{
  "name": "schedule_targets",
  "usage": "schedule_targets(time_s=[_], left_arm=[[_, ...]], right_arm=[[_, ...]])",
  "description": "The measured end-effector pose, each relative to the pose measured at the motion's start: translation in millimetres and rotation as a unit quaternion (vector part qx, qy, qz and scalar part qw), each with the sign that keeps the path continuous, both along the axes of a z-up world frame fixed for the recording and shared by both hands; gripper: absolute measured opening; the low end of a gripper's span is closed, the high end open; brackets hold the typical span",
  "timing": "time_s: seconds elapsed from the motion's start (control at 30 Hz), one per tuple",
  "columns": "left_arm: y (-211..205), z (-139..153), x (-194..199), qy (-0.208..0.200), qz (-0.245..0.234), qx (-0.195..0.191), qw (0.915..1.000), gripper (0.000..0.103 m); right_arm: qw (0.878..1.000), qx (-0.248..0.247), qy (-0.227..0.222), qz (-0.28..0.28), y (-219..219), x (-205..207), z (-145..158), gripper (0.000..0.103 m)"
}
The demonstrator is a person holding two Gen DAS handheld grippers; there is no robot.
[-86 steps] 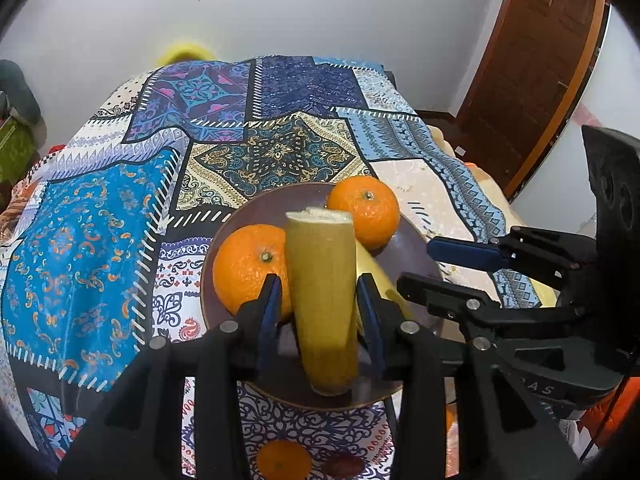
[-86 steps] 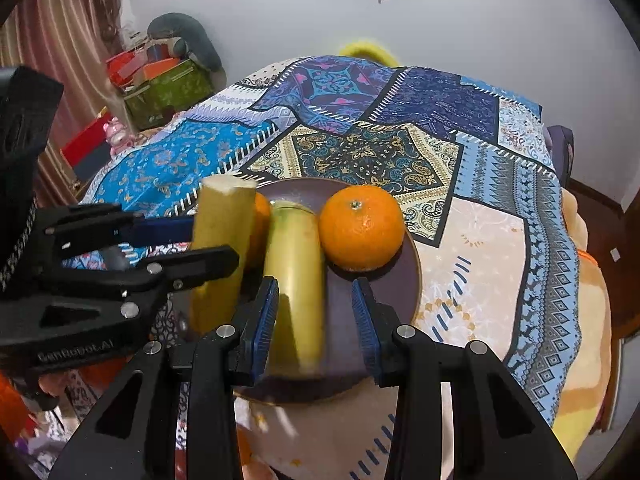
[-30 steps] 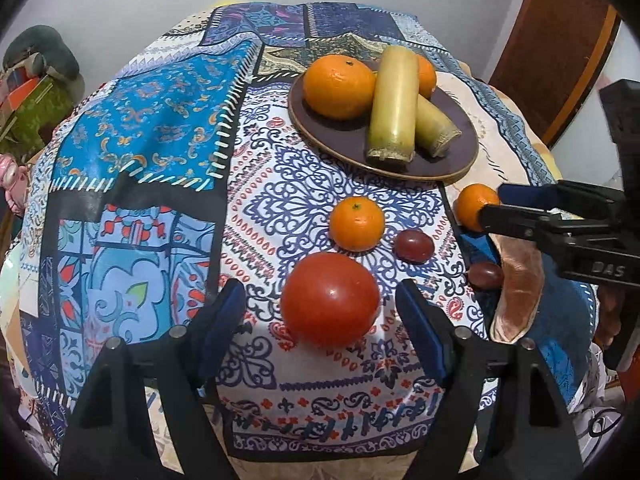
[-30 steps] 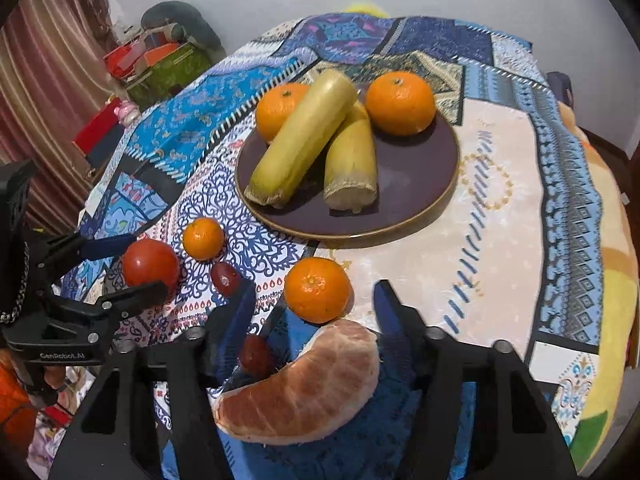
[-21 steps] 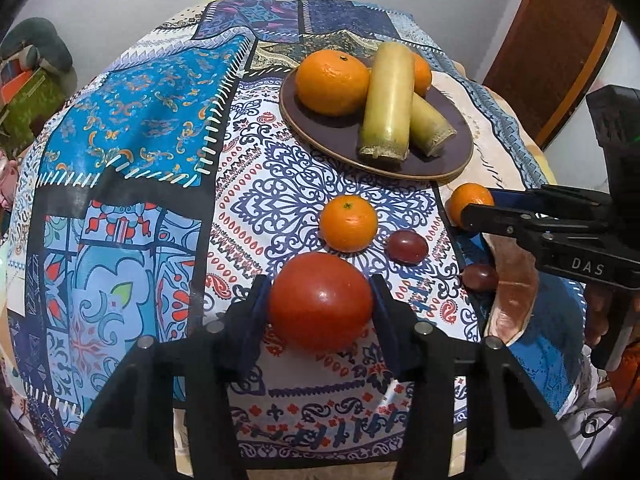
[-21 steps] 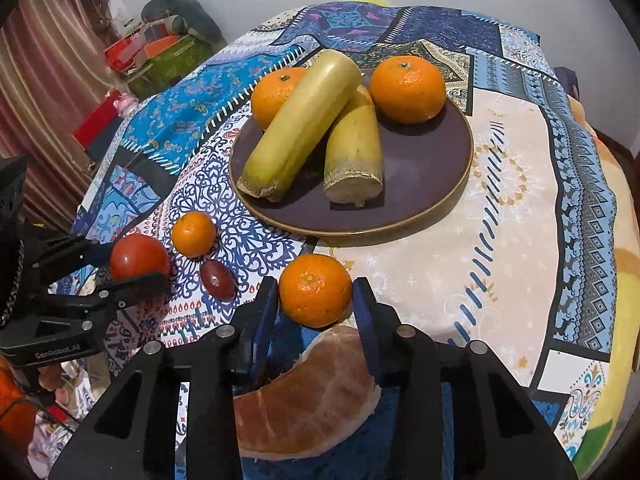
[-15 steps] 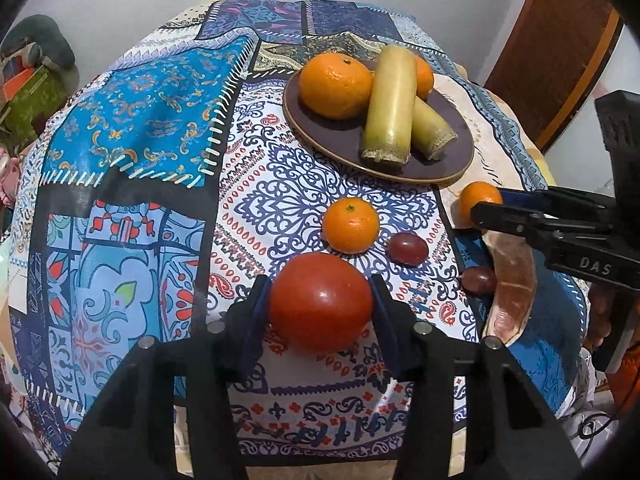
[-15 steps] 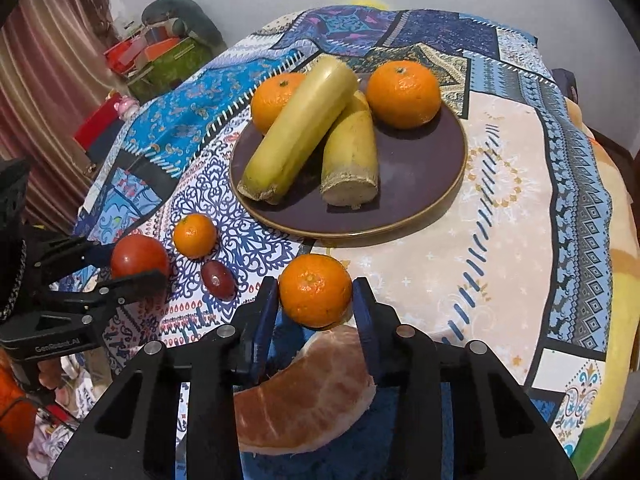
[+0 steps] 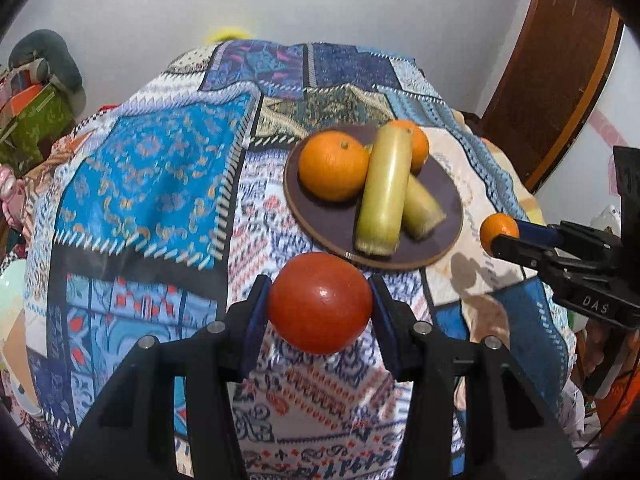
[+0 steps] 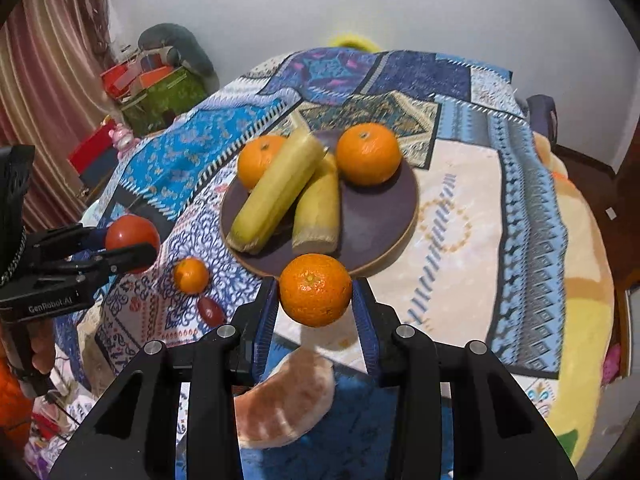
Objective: Organize fruits
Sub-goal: 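Grasp the red tomato with the left tool while the right tool grasps a tangerine, then lower the tomato and tangerine onto the dark plate and open both tools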
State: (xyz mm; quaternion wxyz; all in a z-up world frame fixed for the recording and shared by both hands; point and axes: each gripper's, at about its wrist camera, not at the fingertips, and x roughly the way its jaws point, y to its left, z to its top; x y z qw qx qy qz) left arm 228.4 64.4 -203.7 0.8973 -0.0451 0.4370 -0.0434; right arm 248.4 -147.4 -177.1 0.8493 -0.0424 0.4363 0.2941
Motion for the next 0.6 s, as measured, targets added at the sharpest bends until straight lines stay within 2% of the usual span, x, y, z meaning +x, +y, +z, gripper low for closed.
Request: schedule_targets(time_s=[0.33,0.6], left_arm=[[-7,2,36,-0.008,-0.005,0.001,1.0000,0.048],[-9,-10,64,0.002,-0.004,-0.006,1.0000,0.048]], right_arm=[[1.000,0.003,-0.019,-0.023,-12,23,7,0.035],[0.999,0.007,-0.026,-0.033,-13,44,5,0.035]])
